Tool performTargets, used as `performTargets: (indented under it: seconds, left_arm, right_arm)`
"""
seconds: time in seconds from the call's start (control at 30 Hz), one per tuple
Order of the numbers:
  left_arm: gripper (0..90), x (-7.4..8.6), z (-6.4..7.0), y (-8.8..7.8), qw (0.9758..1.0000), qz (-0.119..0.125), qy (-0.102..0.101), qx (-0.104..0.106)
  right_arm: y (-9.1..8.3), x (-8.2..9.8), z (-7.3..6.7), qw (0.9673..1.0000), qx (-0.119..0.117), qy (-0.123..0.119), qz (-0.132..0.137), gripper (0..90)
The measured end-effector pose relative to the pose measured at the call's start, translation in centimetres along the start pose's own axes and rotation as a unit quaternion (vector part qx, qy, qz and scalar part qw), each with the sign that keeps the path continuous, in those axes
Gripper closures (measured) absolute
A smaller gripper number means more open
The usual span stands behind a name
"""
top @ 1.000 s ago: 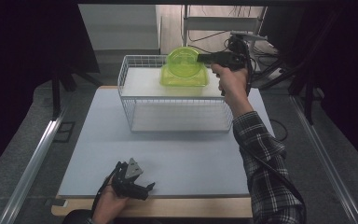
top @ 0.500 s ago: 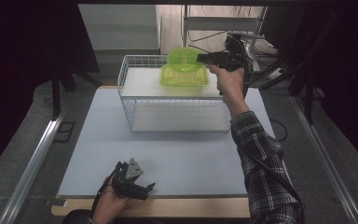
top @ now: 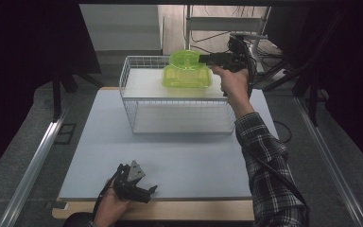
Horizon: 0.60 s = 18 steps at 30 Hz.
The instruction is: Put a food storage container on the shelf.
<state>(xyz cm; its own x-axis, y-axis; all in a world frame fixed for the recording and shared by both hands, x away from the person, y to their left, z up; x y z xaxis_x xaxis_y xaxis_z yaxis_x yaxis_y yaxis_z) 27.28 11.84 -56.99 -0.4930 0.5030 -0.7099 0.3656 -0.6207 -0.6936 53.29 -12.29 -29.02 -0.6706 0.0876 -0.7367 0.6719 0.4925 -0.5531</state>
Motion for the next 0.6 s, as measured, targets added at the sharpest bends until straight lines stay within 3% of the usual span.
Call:
performTargets:
  seconds: [0.37, 0.6]
  left_arm:
    - [2.8, 0.0, 0.0, 0.0, 1.0, 0.001, 0.0, -0.001]
    - [2.8, 0.0, 0.0, 0.0, 1.0, 0.001, 0.001, -0.001]
  right_arm:
    - [-0.9, 0.4, 0.2, 0.9999, -0.011, -0.011, -0.003, 43.5]
    - [-1.4, 1.0, 0.2, 0.9993, -0.021, -0.03, -0.004, 38.1]
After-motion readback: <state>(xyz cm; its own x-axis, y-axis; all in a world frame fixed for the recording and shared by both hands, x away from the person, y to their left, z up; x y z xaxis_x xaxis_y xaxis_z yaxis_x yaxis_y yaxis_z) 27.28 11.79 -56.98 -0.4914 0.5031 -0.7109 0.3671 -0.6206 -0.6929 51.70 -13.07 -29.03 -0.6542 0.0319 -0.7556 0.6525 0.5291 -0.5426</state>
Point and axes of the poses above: each handheld gripper's, and its own axes: y roughly forward along the jaws, x roughly out of its underside, z roughly to its right, the point moved 5 cm from there along y, roughly forward along the jaws, and after that the axes turned 15 degrees about x, right-handed, at the moved point
